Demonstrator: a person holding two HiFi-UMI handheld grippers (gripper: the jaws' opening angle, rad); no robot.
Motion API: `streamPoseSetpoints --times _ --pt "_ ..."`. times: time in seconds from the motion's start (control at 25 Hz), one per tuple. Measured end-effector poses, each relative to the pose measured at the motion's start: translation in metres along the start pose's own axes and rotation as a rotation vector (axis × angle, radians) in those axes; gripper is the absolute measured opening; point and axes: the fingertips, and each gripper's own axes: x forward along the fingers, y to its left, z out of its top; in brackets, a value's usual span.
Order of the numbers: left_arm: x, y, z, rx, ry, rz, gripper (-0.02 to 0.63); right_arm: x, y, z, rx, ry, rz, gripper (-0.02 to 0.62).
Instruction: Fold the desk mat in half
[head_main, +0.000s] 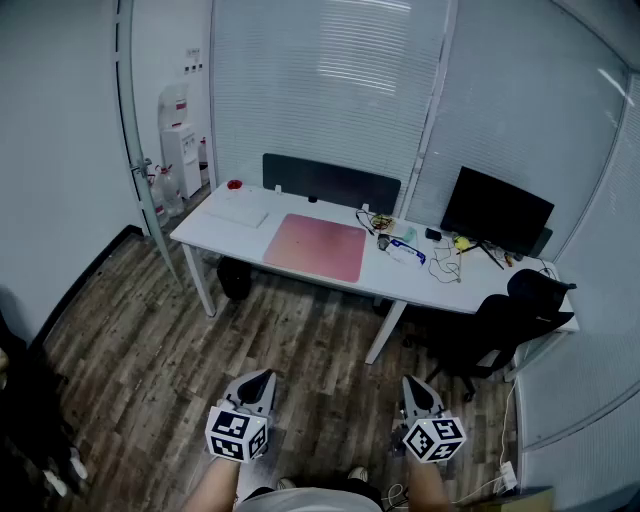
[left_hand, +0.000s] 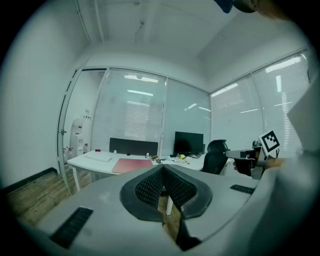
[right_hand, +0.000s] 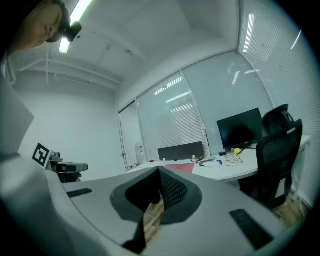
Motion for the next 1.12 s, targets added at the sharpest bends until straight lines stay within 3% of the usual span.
streamPoseSetpoints --times 0.4,0.84,1.12 --pt "0.005 0.007 -0.002 -0.012 -0.001 -0.014 0.011 0.009 -0.001 0.0 -0.013 0.006 -0.019 0.051" --pt "0.006 0.029 -0.004 -0.048 -0.01 -0.004 0.011 0.028 0.019 0.0 -0.019 -0.003 0.048 0.051" --pt "0.031 0.045 -0.016 -0.106 0.013 -0.002 0.011 0.058 0.019 -0.013 -0.033 0.099 0.113 0.051"
